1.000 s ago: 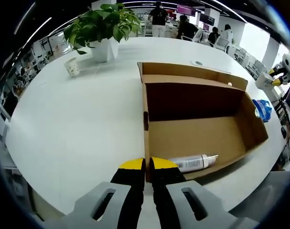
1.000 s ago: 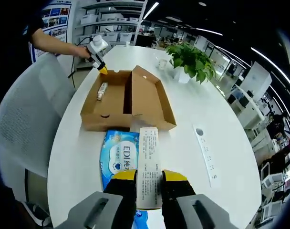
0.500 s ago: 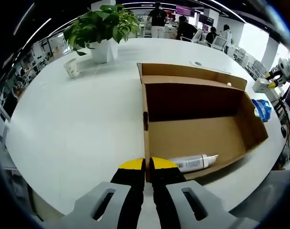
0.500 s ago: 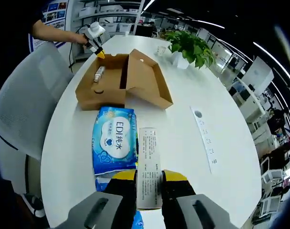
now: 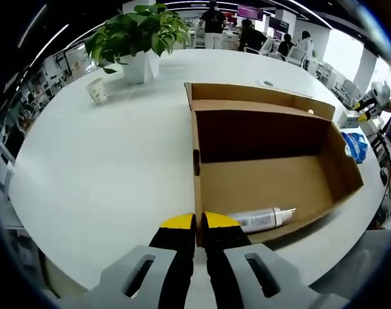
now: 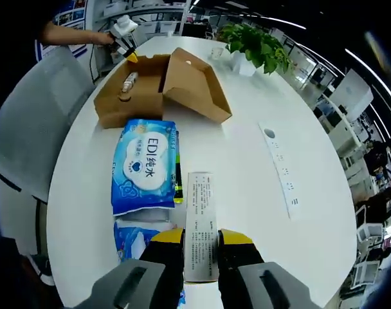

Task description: Operate the shoe box by opening the lid, removing the specified soft item, and placing it in the target area until the item is outside and the box remains undamaged.

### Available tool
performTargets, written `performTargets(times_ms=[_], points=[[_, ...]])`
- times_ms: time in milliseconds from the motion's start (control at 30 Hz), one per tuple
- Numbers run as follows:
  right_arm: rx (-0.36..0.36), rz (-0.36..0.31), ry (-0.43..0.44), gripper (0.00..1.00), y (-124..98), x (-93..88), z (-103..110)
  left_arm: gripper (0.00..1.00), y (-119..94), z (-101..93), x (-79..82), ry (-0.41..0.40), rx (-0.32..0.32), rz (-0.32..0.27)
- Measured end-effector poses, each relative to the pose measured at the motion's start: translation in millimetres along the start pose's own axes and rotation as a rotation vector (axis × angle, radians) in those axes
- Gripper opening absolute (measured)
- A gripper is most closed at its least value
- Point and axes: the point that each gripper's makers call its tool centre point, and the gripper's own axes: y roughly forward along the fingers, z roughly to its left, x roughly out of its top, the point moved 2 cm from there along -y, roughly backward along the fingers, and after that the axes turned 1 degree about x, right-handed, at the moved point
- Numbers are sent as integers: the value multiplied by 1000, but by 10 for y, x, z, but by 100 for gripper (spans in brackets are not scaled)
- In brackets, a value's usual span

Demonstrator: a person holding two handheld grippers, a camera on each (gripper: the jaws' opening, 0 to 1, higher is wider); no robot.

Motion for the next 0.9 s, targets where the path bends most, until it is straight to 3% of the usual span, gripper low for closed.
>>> performTargets(times_ms=[300, 400, 533, 700, 900], points=[[16, 46, 6, 15, 146, -197, 5, 2, 19, 23, 3, 0, 0, -3], [27, 104, -43, 16, 173, -299, 32, 2, 19, 24, 4, 2, 1, -2], [18, 115, -55, 16, 192, -349, 10, 2, 7, 13, -1, 2, 0, -2], [28, 215, -129, 15, 219, -521, 24, 2, 0, 4, -4, 4, 2, -2], [31, 223, -105, 15, 236, -600, 25, 2, 15, 25, 0, 3, 3, -1]])
